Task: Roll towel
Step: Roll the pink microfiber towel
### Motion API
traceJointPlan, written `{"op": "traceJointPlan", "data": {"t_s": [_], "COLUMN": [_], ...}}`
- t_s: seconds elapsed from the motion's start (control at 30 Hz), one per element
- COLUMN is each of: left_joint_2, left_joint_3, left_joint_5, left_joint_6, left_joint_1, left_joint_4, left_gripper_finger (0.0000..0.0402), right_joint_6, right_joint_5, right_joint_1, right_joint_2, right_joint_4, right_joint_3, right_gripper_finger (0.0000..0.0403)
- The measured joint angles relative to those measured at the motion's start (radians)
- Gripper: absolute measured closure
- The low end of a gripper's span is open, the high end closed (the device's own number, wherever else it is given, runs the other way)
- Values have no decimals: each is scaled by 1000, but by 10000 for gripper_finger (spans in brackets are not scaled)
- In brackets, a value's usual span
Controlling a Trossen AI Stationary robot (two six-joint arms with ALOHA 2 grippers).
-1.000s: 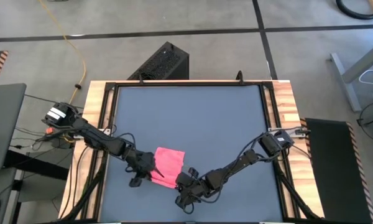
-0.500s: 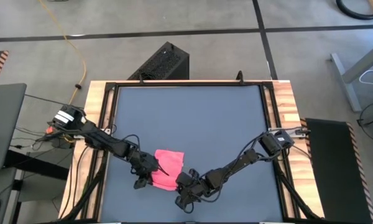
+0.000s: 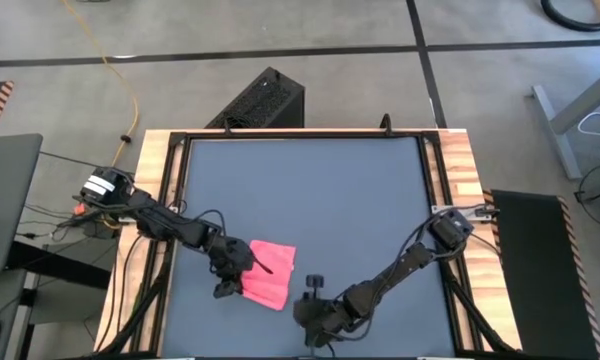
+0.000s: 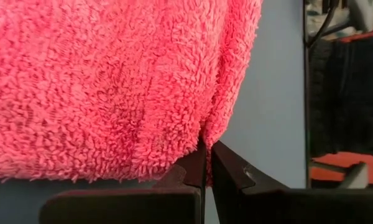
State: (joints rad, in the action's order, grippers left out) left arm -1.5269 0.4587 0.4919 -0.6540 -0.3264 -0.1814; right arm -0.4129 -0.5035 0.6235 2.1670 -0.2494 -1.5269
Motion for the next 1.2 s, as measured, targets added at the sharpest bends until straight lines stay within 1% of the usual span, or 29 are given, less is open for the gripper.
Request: {"op": "traceJointPlan", "data": {"t_s": [0.13, 0.17, 0.23, 0.37, 0.47, 0.6, 0.67, 0.83, 0.9, 1.0, 1.1, 1.2], "left_joint_2": [0, 0, 0, 0, 0, 0, 0, 0, 0, 0, 0, 0], "left_joint_3": [0, 0, 0, 0, 0, 0, 0, -1, -1, -1, -1, -1], "left_joint_5": [43, 56, 75, 115, 131, 155, 163, 179, 182, 184, 184, 188], "left_joint_6": [-15, -21, -29, -40, -48, -67, -74, -78, -77, -77, -81, -81], "left_joint_1": [34, 42, 57, 76, 87, 102, 111, 120, 120, 120, 120, 120], "left_joint_4": [-3, -9, -20, -28, -31, -41, -46, -46, -45, -45, -51, -52], "left_gripper_finger": [401, 401, 401, 401, 401, 401, 401, 401, 401, 401, 401, 401], "right_joint_6": [318, 397, 501, 527, 558, 659, 699, 701, 699, 651, 580, 490], "right_joint_5": [-121, -142, -148, -146, -76, -24, -27, -97, -97, -101, -65, -39], "right_joint_1": [21, 24, 19, -8, -31, -35, -36, -39, -45, -59, -75, -91], "right_joint_2": [16, 17, 17, 17, 24, 74, 97, 113, 114, 114, 114, 114], "right_joint_4": [146, 170, 199, 193, 203, 240, 257, 272, 290, 302, 302, 297], "right_joint_3": [-2, -2, -2, -2, -4, -3, -5, -6, -6, -6, -6, -6], "right_gripper_finger": [257, 252, 240, 214, 199, 193, 193, 193, 193, 199, 220, 257]}}
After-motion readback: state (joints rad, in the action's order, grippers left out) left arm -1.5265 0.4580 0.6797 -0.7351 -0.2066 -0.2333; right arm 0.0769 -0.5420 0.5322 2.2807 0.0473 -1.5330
